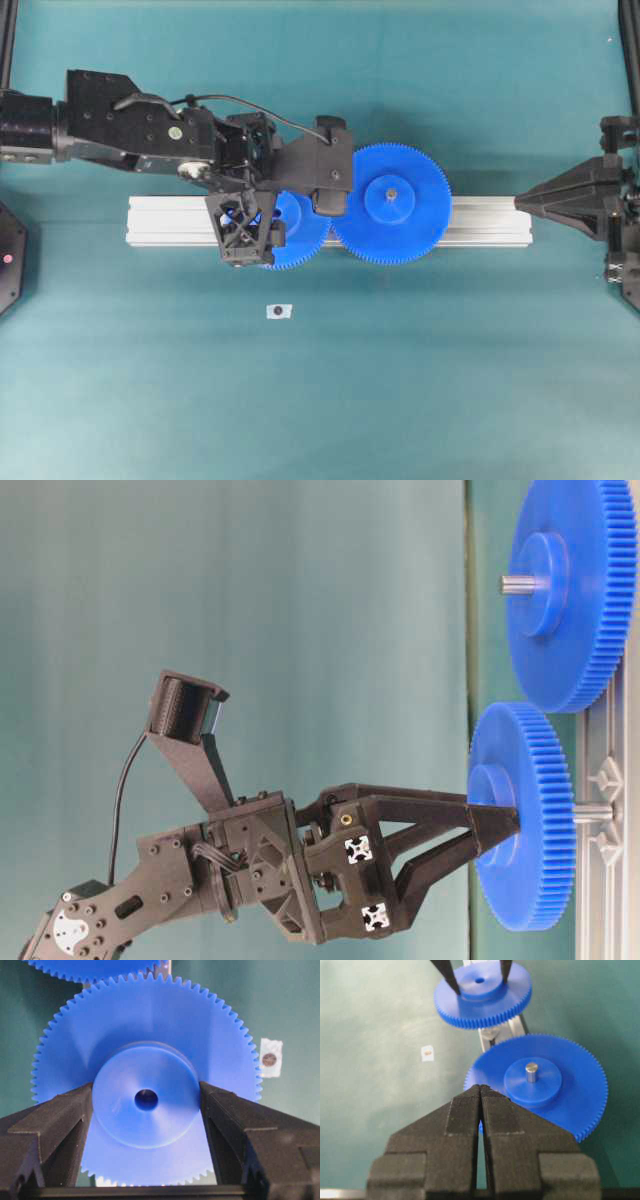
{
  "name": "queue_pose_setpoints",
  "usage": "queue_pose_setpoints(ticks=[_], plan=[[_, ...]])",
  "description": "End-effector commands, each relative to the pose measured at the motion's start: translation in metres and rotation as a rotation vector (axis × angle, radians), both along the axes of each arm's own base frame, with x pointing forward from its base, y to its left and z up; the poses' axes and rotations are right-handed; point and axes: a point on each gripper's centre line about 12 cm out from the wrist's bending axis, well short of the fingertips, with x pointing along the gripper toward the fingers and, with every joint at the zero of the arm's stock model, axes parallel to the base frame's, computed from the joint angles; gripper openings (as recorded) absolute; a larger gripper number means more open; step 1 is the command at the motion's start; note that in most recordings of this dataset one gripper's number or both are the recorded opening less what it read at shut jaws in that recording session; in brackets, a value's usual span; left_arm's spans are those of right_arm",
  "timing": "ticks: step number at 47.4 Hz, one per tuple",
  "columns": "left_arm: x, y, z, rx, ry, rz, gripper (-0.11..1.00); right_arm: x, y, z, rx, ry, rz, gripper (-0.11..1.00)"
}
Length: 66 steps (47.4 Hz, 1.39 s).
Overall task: Insert the small gear onto the shaft.
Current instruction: 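Align the gear's bore with the left shaft, meshing with the large gear, then lower the small blue gear down onto the left shaft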
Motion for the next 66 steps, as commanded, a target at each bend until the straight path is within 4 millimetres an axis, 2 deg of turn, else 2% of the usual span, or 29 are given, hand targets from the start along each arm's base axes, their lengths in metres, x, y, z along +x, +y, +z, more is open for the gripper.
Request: queue_pose_setpoints(ticks=[1,8,13,15,35,55,66], plan=[[-0.004,0.010,0.014,0.012,-0.011,0.012,0.76,0.003,-0.001,0.008,0.004,-0.023,-0.004,0.04],[-0.005,0.008,0.017,0.012,0.005,0.004,0.76,0.003,-0.001,0.007,0.007,-0.022,-0.005,0.04],[-0.002,0.002,0.020,0.020,-0.003,-0.032,0.93,0.003,-0.001,0.008,0.008,-0.024,-0.005,0.04],[-0.001,-0.001,0.022,0.025,-0.006,-0.054,0.95,0.003,-0.001,0.007,0.011,-0.022,-0.006,0.04],[0.004,-0.004,0.036,0.033,-0.012,-0.082,0.92,0.002,-0.001,0.006,0.022,-0.020,-0.011,0.04],[0.005,-0.004,0.040,0.033,-0.026,-0.076,0.92,0.002,-0.001,0.006,0.023,-0.023,-0.010,0.04],[0.006,-0.003,0.059,0.041,-0.092,-0.073,0.92,0.002,-0.001,0.006,0.023,-0.022,-0.010,0.04]])
